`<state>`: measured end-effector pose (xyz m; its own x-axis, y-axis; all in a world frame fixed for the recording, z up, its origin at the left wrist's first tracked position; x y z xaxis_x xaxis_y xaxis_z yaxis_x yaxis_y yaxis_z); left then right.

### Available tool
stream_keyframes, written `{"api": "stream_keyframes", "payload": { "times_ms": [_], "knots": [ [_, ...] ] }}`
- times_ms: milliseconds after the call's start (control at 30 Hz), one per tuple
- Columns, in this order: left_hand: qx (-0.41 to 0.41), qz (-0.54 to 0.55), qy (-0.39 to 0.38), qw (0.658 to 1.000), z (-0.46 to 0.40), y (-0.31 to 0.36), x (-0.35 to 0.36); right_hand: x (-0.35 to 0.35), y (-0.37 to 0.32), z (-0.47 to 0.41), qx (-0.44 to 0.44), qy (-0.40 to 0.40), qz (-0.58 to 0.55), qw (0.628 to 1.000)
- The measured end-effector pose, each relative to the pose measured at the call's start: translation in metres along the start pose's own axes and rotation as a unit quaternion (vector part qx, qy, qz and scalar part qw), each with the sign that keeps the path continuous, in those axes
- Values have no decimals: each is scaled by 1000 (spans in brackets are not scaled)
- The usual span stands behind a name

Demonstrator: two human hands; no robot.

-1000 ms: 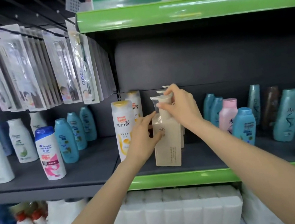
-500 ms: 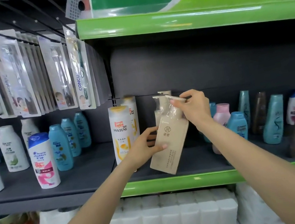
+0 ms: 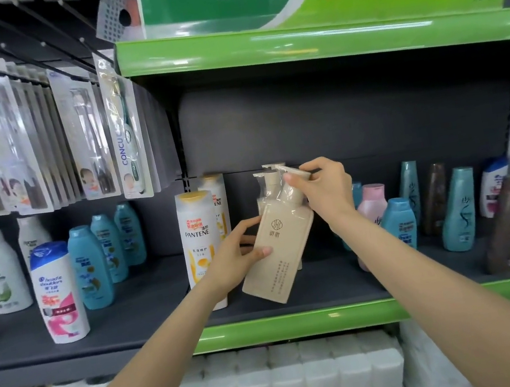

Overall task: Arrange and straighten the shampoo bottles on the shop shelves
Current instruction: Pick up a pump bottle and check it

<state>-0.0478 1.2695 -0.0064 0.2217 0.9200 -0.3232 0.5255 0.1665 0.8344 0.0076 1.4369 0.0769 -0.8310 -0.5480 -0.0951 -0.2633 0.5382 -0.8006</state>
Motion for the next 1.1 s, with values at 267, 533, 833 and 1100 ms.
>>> {"api": "stream_keyframes", "payload": {
  "times_ms": [267, 533, 833, 1100],
  "knots": [
    [29, -27, 44, 998, 10, 16, -17, -18, -7, 7, 30, -66, -120, 990],
    [-88, 139, 53, 985, 29, 30, -12, -24, 21, 41, -32, -183, -106, 977],
    [-138, 170, 67, 973, 37, 33, -4, -24, 33, 68, -18, -173, -74, 982],
    [60, -117, 179, 975, 42, 46, 3, -4, 30, 68, 107, -120, -77, 984]
  ]
}}
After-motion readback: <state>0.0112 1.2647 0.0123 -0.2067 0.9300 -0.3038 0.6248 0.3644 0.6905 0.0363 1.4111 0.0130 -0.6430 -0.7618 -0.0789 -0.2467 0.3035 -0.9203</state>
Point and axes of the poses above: each hand's wrist, its own z-axis away from the middle knuckle, its own x-axis out of the palm, y = z × x, the point moved 4 cm from there along -z, towards the middle knuckle, and after that the axes turned 11 degrees about y, right-handed, at the moved point
